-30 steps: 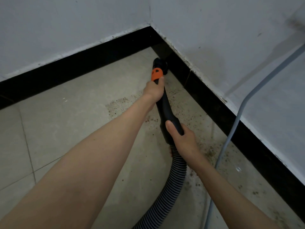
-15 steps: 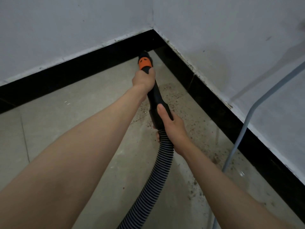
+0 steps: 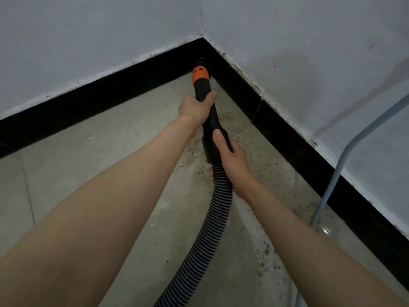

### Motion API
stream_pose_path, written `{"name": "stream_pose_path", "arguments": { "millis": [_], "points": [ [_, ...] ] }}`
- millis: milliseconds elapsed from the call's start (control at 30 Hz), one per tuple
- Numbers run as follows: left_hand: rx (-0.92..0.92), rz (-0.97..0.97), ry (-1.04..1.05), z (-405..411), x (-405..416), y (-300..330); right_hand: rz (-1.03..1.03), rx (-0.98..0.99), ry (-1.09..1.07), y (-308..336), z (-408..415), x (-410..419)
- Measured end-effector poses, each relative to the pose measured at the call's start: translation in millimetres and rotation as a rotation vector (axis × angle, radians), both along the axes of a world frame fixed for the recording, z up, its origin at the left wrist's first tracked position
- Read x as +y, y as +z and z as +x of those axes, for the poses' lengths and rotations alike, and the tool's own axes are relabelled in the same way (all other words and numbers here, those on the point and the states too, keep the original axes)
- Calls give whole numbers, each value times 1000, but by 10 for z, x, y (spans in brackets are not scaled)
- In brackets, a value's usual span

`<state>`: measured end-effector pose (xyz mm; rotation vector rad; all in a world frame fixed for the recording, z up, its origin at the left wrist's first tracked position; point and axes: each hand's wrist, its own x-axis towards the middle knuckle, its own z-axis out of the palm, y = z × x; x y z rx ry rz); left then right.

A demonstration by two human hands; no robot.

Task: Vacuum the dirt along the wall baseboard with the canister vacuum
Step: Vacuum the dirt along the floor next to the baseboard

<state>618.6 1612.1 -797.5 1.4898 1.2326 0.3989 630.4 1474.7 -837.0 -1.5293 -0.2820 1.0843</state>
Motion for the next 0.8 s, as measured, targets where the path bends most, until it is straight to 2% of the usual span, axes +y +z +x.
{"name": "stream_pose_path", "arguments": {
  "millis": [200, 367, 600, 800],
  "points": [
    [-61, -109, -83, -272, -467, -180, -121, -108, -45, -14, -186, -560],
    [-80, -83, -212, -308, -837, -194, -140, -65, -116, 56, -318, -911],
    [-140, -169, -237, -224, -1073, -45, -191, -179, -249, 195, -448, -1177],
    [-173, -229, -371, -179, -1432, -19, -123, -5, -375, 263, -699, -1455]
  ]
}}
